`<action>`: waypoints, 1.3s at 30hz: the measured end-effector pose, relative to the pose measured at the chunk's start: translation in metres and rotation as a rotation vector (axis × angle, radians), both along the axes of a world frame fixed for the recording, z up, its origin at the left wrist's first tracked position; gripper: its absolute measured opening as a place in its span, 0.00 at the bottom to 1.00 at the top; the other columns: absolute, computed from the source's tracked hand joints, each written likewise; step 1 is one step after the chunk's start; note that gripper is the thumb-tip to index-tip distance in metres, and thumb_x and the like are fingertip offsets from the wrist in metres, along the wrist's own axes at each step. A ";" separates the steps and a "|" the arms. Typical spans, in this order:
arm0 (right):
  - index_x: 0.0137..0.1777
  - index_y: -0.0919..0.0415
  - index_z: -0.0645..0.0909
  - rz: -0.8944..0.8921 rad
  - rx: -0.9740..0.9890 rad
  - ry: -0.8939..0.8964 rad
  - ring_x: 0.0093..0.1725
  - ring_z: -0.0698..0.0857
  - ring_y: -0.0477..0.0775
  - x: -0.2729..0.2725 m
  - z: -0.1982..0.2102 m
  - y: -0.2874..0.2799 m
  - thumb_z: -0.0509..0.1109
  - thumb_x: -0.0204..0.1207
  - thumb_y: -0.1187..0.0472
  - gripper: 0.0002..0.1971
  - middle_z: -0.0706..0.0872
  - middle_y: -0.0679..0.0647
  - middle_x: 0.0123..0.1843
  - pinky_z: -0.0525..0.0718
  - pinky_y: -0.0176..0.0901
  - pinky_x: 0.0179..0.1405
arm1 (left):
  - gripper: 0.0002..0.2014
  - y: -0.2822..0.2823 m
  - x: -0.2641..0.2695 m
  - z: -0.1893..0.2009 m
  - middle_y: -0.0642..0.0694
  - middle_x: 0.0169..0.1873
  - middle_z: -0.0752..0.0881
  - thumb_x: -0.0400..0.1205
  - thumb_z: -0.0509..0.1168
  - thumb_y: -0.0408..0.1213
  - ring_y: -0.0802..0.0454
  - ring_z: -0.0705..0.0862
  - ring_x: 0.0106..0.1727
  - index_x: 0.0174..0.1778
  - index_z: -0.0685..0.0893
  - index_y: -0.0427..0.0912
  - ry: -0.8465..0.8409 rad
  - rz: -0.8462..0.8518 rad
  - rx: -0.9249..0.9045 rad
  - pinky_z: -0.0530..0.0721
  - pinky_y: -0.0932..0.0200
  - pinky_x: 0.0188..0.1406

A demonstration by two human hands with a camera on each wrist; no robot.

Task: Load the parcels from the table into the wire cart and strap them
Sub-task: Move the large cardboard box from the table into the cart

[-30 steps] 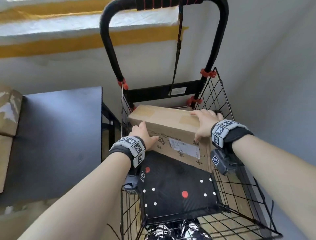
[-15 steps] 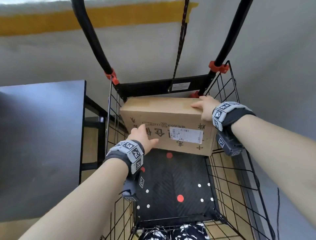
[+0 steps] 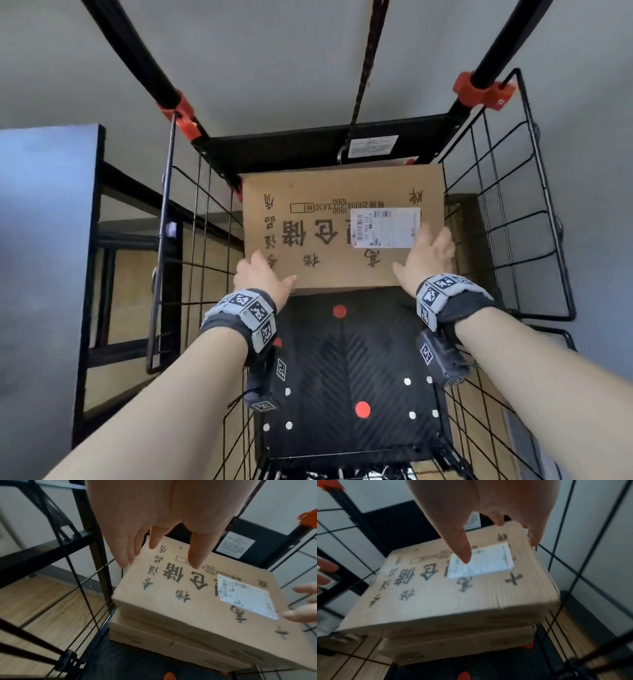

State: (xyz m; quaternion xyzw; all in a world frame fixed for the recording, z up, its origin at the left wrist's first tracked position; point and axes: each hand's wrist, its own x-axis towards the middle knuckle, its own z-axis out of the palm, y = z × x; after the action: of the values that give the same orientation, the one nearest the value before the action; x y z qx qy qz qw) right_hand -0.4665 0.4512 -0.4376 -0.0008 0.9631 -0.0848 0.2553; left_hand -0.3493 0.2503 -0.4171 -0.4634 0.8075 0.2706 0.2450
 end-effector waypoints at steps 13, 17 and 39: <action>0.83 0.54 0.51 -0.158 -0.195 -0.147 0.76 0.70 0.63 -0.014 -0.065 0.022 0.77 0.69 0.61 0.48 0.59 0.60 0.82 0.71 0.50 0.72 | 0.33 -0.020 -0.002 -0.078 0.35 0.72 0.65 0.78 0.68 0.50 0.33 0.73 0.69 0.76 0.64 0.42 -0.038 0.072 -0.014 0.74 0.43 0.66; 0.84 0.53 0.49 -0.082 -0.202 -0.146 0.80 0.65 0.63 -0.033 -0.069 0.021 0.74 0.72 0.64 0.46 0.53 0.58 0.85 0.69 0.50 0.74 | 0.30 -0.025 -0.002 -0.083 0.34 0.68 0.68 0.78 0.66 0.50 0.32 0.73 0.67 0.72 0.67 0.40 -0.037 0.067 -0.042 0.74 0.44 0.63; 0.83 0.40 0.48 -0.030 -0.062 -0.161 0.83 0.52 0.67 -0.021 -0.082 0.026 0.62 0.79 0.67 0.39 0.35 0.48 0.85 0.56 0.57 0.82 | 0.30 0.007 0.025 -0.077 0.34 0.68 0.67 0.78 0.67 0.47 0.33 0.75 0.65 0.73 0.65 0.41 -0.097 0.047 -0.023 0.76 0.46 0.60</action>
State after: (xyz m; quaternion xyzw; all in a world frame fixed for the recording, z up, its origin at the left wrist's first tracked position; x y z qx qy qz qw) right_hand -0.4876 0.4774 -0.5195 0.0123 0.9364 -0.1182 0.3303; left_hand -0.3238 0.2573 -0.4942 -0.4978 0.7865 0.2441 0.2721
